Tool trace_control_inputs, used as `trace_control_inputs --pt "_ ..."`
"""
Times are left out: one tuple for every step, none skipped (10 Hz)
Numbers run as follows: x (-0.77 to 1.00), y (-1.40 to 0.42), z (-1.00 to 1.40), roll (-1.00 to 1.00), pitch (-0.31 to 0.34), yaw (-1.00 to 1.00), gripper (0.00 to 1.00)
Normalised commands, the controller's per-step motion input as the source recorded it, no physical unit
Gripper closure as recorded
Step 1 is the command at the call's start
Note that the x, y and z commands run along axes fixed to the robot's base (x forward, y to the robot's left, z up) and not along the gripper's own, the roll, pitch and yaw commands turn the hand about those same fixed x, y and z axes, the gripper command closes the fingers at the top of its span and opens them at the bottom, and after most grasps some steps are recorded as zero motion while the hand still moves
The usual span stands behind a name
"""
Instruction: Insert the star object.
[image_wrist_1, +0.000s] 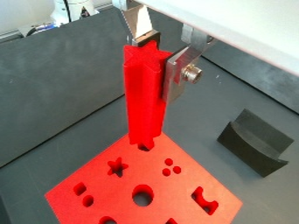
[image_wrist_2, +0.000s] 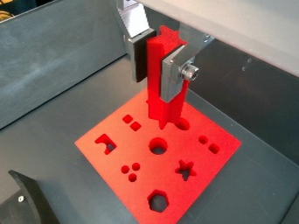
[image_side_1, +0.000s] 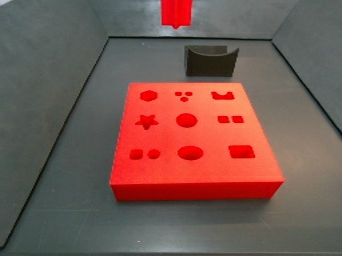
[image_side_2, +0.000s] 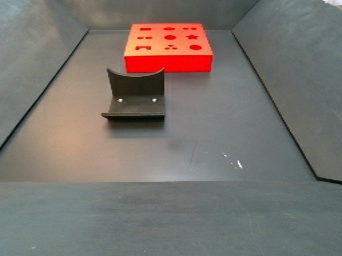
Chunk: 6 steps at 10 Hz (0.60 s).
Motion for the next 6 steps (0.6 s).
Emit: trace_control_inputs --pt "-0.14 -0.07 -1.00 0.00 -0.080 0.35 1.00" --pt "-0.15 -0.24 -0.97 0.05 -0.081 0.71 1.00" --pt "-0.04 -0.29 -0.88 0.11 -0.069 0.84 1.00" --pt "0.00 -0.22 -0.75 0.07 -0.083 0.92 1.00" --pt "-0.12 -0.21 -0.73 0.09 -0.204 0.89 1.00" --pt "-0.11 -0.18 -0.70 0.17 -0.184 0.85 1.00"
